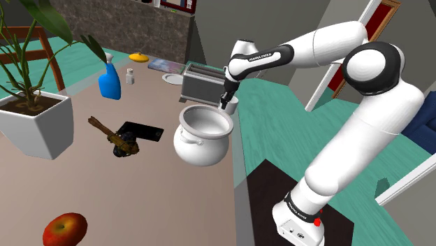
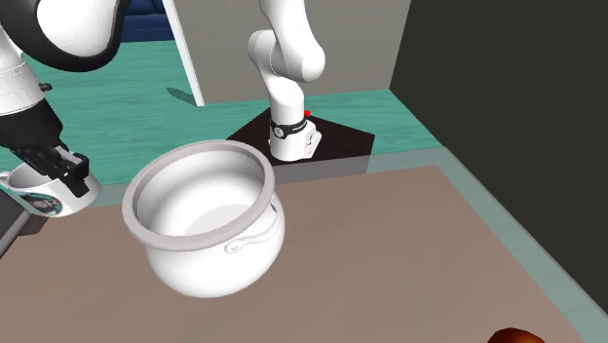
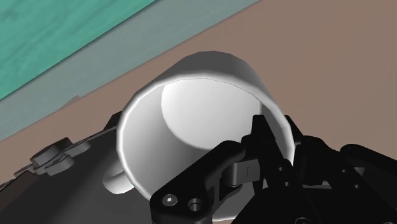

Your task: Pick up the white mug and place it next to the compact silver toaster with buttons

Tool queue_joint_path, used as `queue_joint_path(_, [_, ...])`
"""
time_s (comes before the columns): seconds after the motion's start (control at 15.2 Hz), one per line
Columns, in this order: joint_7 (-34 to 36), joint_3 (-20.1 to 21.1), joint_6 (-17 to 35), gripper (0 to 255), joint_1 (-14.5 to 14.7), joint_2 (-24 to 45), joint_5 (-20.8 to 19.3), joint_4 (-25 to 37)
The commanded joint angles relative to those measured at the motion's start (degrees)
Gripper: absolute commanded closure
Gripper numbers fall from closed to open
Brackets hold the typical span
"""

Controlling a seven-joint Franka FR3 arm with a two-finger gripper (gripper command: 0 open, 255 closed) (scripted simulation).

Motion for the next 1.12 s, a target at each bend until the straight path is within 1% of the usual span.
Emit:
queue_joint_path(0.0, [0.0, 0.0, 1.5, 255, 0.0, 0.6, -0.1, -0.9])
queue_joint_path(0.59, [0.4, 0.0, 8.1, 255, 0.0, 4.2, -0.4, -3.8])
queue_joint_path(1.06, [0.4, -0.1, 8.1, 255, 0.0, 4.2, -0.4, -3.8])
